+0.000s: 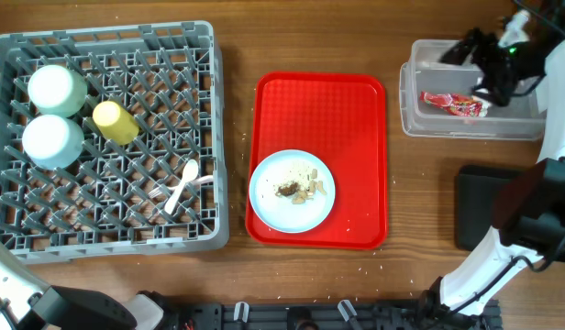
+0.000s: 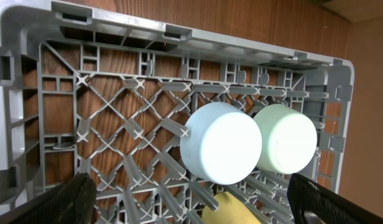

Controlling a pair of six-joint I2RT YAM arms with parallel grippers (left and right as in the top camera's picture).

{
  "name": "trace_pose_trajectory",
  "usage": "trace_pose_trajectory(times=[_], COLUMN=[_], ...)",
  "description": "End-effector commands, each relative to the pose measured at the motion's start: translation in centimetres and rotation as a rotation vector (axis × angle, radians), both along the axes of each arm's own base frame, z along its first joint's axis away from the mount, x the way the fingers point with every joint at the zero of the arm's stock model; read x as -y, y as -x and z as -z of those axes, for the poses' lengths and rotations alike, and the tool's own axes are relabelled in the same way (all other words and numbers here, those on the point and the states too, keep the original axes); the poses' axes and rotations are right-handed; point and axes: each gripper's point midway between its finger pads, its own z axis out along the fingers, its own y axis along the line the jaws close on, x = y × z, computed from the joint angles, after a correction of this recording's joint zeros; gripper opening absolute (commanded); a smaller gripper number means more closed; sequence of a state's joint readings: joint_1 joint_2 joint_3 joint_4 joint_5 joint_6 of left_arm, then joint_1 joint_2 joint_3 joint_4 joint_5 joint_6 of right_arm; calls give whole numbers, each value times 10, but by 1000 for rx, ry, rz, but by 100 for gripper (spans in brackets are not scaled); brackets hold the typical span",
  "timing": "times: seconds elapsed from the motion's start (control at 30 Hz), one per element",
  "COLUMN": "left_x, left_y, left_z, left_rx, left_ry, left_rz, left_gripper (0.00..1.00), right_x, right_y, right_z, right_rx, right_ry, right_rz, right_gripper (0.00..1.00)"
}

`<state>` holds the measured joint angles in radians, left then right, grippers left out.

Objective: Sort waste into correct bins and load items into the dishwasher rack
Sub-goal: 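Grasp the rim of the light-blue plate with the right gripper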

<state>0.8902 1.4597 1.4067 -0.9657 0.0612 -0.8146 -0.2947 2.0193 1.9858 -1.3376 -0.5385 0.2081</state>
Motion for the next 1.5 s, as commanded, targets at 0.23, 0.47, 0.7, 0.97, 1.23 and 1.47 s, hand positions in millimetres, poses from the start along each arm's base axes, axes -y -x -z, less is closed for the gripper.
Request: trace_pose_trajectory(times=[0.23, 0.47, 0.7, 0.97, 1.23, 1.47], left_x=[-1, -1, -1, -1, -1, -1], left_y=[1, 1, 1, 1, 1, 1], left_z=[1, 1, 1, 1, 1, 1], left_rx=[-1, -1, -1, -1, -1, -1], left_ry=[4, 4, 4, 4, 4, 4], left_rz=[-11, -11, -11, -11, -11, -11], left_gripper=[100, 100, 100, 100, 100, 100], right_x=[-194, -249, -232, -200, -149, -213], right_y=[45, 98, 127, 79, 38, 45], right_z=[9, 111, 169, 175, 170, 129], right_rx=[35, -74, -167, -78, -76, -12], right_ry=[272, 373, 380, 534, 385, 25], right_rz=[-583, -686, -639, -313, -66, -293], right_gripper=[100, 70, 49, 30, 23, 37])
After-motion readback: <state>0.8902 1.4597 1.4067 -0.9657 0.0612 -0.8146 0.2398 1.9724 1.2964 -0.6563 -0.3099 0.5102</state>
